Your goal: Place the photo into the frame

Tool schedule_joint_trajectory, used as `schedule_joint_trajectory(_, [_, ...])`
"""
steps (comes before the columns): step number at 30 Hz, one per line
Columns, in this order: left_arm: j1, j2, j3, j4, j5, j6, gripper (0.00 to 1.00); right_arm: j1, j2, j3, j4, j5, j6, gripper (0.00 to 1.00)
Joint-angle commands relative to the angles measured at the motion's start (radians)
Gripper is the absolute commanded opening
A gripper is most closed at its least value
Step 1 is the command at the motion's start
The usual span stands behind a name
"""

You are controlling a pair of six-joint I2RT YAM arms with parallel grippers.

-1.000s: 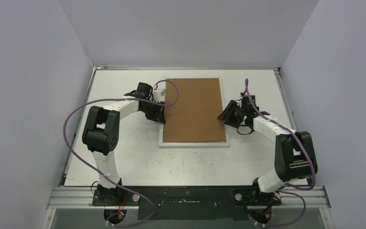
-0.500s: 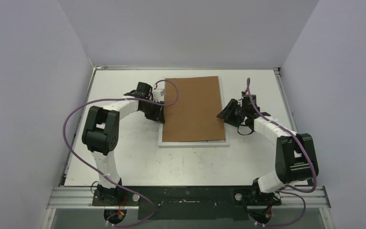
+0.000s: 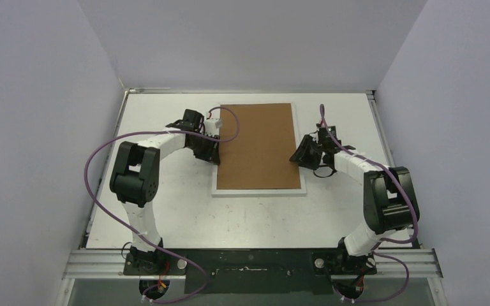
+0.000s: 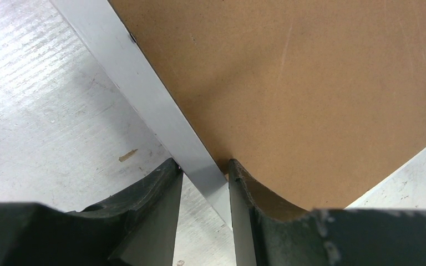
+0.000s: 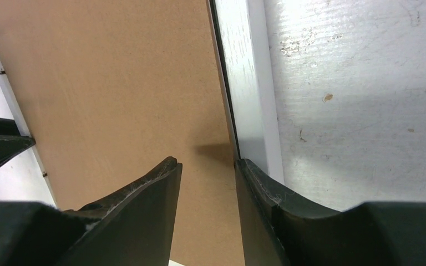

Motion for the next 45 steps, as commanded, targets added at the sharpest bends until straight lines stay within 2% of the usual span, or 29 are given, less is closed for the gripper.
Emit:
schedule_joint_trajectory(1, [-0.022, -0.003, 0.039, -0.005, 0.041, 0.038, 0.34, 0.045, 0.016, 0.036, 0.071, -0.083, 0.005, 0.41])
schedule_joint_trajectory(5, [-0.022, -0.012, 0.044, -0.018, 0.053, 0.040, 0.35, 0.061, 0.038, 0.043, 0.057, -0.052, -0.011, 0.39])
schedule_joint_trajectory(12, [-0.010, -0.045, 0.073, -0.062, 0.060, 0.055, 0.38, 0.110, 0.045, 0.058, -0.023, 0.093, -0.078, 0.34])
schedule_joint_trajectory(20, [0.009, -0.110, 0.133, -0.137, 0.056, 0.082, 0.39, 0.186, 0.011, 0.053, -0.060, 0.225, -0.105, 0.45])
schedule_joint_trajectory(27, [0.022, -0.145, 0.193, -0.193, 0.086, 0.069, 0.39, 0.210, -0.031, 0.032, -0.062, 0.275, -0.106, 0.49])
schedule_joint_trajectory(35, [-0.087, -0.163, 0.103, -0.175, 0.138, 0.092, 0.39, 0.258, -0.048, 0.036, -0.076, 0.337, -0.122, 0.48])
schedule_joint_trajectory(40, [-0.168, -0.150, 0.058, -0.143, 0.108, 0.111, 0.39, 0.267, -0.036, 0.028, -0.070, 0.338, -0.116, 0.48])
schedule_joint_trajectory(45, [-0.182, -0.125, 0.048, -0.132, 0.056, 0.142, 0.38, 0.266, -0.089, 0.051, -0.073, 0.309, -0.101, 0.51])
